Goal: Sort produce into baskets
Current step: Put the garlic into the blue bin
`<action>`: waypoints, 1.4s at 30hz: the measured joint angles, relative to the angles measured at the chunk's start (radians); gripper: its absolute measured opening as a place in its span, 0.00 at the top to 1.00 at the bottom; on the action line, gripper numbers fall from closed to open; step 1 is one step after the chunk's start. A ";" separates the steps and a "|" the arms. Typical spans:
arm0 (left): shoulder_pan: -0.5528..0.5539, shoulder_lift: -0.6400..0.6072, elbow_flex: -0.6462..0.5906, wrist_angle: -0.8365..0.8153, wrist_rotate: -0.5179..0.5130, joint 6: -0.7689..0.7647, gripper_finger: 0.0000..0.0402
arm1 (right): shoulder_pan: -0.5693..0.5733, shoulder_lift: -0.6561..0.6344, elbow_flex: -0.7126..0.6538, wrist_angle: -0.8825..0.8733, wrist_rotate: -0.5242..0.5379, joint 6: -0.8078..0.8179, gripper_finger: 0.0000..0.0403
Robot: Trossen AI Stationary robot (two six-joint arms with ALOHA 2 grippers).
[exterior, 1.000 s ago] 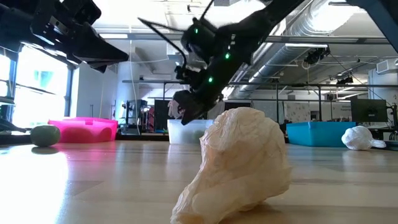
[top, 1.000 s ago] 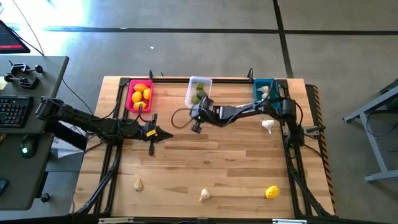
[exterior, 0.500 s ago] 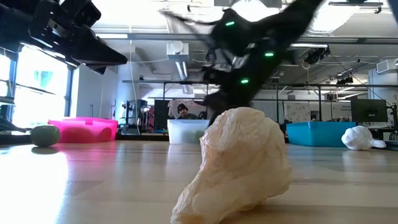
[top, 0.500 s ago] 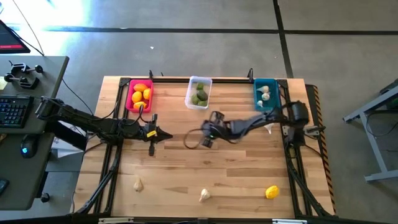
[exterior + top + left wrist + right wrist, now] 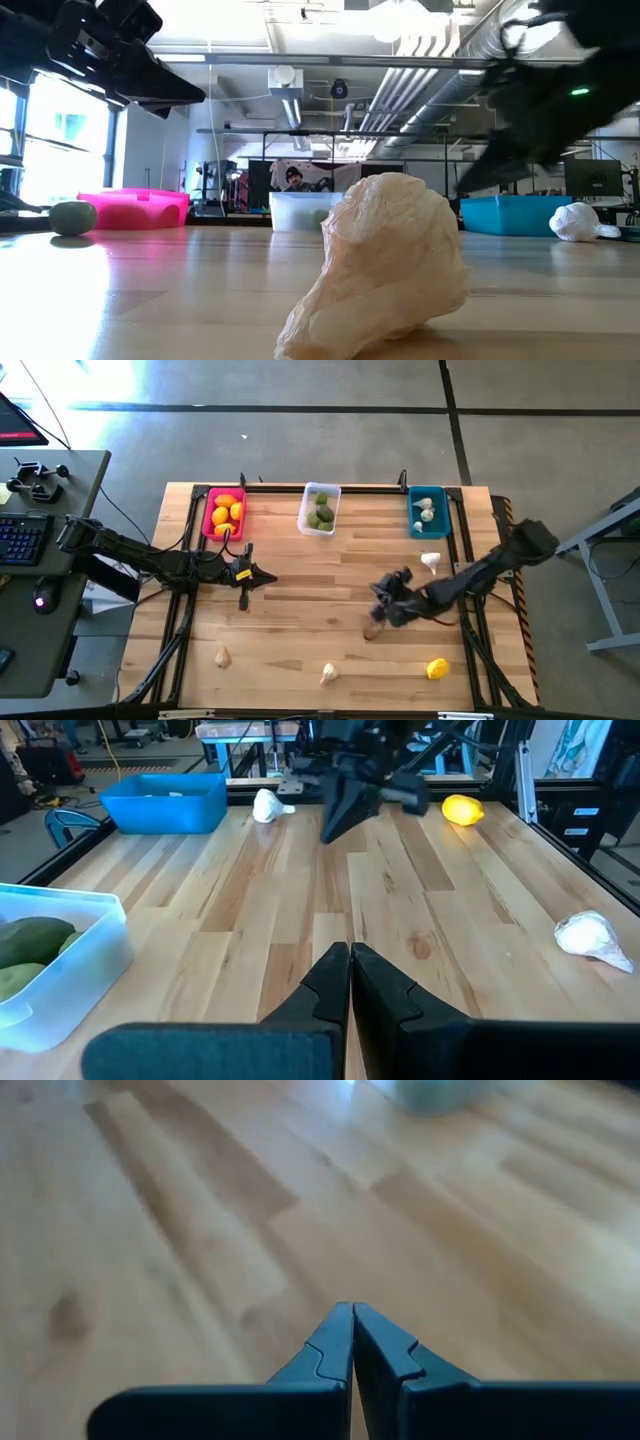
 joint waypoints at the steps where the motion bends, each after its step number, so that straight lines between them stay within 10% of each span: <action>1: 0.000 0.000 0.000 -0.001 0.000 0.000 1.00 | 0.034 -0.010 -0.007 -0.029 0.013 0.053 1.00; 13: 0.000 0.000 0.000 0.007 0.000 0.000 1.00 | 0.282 -0.019 -0.012 -0.448 0.206 0.609 1.00; 22: 0.000 0.000 0.000 0.019 0.000 0.010 1.00 | 0.182 -0.019 -0.012 -0.987 0.027 1.200 0.99; 32: 0.000 0.000 0.000 0.031 0.000 0.020 1.00 | -0.012 -0.019 0.079 -1.063 -0.264 0.895 0.74; 42: 0.001 0.000 0.000 0.030 0.000 0.020 1.00 | -0.313 -0.019 0.259 -1.253 -0.324 0.264 0.49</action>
